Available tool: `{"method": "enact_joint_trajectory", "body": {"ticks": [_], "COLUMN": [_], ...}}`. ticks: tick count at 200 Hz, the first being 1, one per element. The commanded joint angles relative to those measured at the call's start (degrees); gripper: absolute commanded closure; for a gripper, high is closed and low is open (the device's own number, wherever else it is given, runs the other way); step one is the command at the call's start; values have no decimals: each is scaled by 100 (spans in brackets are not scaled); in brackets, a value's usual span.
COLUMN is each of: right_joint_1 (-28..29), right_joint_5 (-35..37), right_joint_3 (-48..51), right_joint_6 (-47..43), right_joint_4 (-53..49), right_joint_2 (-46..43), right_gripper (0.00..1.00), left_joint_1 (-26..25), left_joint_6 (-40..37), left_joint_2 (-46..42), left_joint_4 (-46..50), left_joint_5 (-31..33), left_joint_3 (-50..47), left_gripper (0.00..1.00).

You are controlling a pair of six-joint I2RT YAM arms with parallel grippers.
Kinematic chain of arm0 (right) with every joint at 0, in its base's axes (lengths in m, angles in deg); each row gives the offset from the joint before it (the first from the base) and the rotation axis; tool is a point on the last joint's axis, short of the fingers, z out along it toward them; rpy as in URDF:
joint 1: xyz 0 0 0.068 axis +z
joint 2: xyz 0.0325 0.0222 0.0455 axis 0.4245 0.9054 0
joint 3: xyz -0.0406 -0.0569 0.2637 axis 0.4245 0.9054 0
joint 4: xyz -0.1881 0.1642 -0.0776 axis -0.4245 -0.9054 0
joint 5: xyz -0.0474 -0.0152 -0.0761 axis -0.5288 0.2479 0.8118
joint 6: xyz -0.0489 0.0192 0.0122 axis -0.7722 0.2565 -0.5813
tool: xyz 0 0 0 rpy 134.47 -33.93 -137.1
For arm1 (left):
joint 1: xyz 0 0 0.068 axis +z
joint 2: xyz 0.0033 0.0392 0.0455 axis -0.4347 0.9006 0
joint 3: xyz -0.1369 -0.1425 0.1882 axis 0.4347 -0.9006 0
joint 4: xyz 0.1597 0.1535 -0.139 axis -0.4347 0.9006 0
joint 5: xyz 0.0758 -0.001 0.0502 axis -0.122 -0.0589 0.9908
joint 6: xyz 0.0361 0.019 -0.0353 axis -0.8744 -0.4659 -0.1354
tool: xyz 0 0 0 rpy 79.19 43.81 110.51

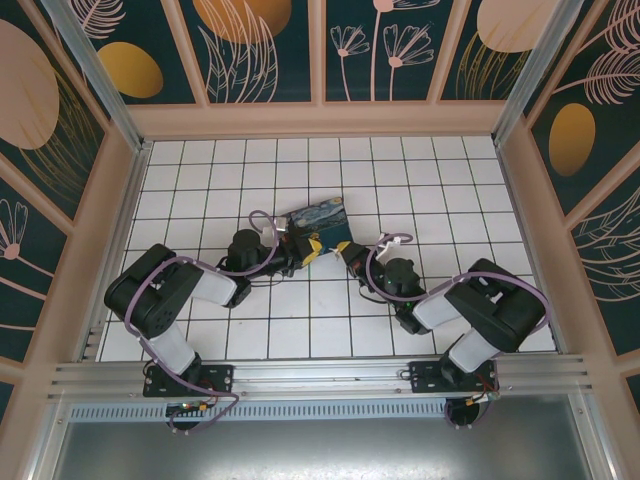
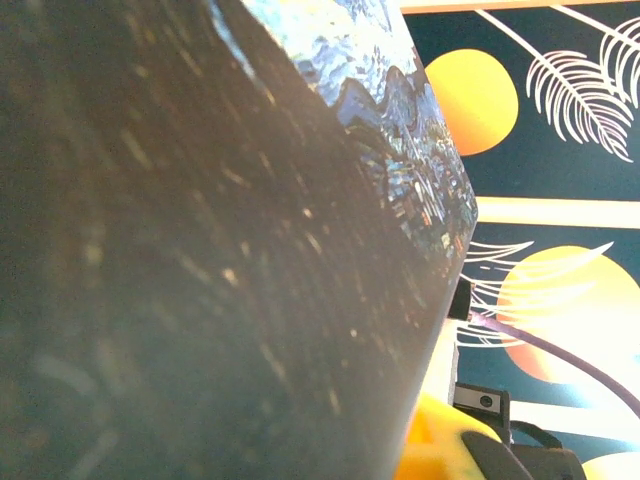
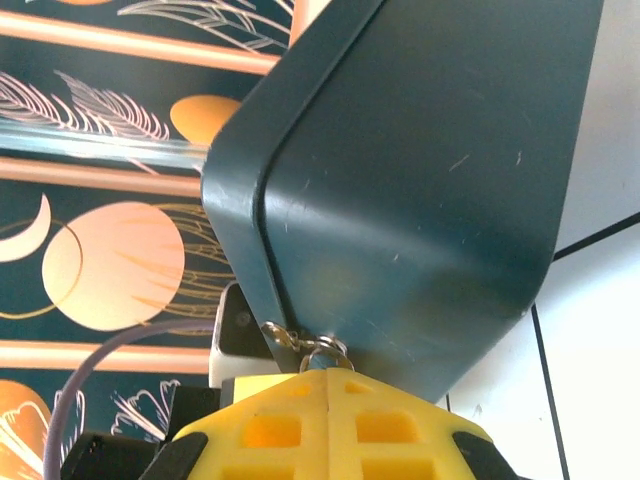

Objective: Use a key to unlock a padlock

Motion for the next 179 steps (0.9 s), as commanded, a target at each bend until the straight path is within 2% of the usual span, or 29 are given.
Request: {"method": "enact_joint_trajectory", "body": {"ticks": [1, 179], "right_joint_1": [44, 176], "right_joint_5": [378, 153], "right_joint_3": [-10, -371], "right_joint_6": [122, 52], "right_joint_4": [-7, 118], "right_joint_2": [-78, 338], "right_gripper": [100, 100], "left_joint_1": [-25, -17], "left_joint_6": [123, 87], "left_joint_2": [-99, -37], "left_joint_4": [-520, -541], "left_joint_5": [77, 102], "left_joint_3": [-22, -47], "left_gripper": [100, 100]}}
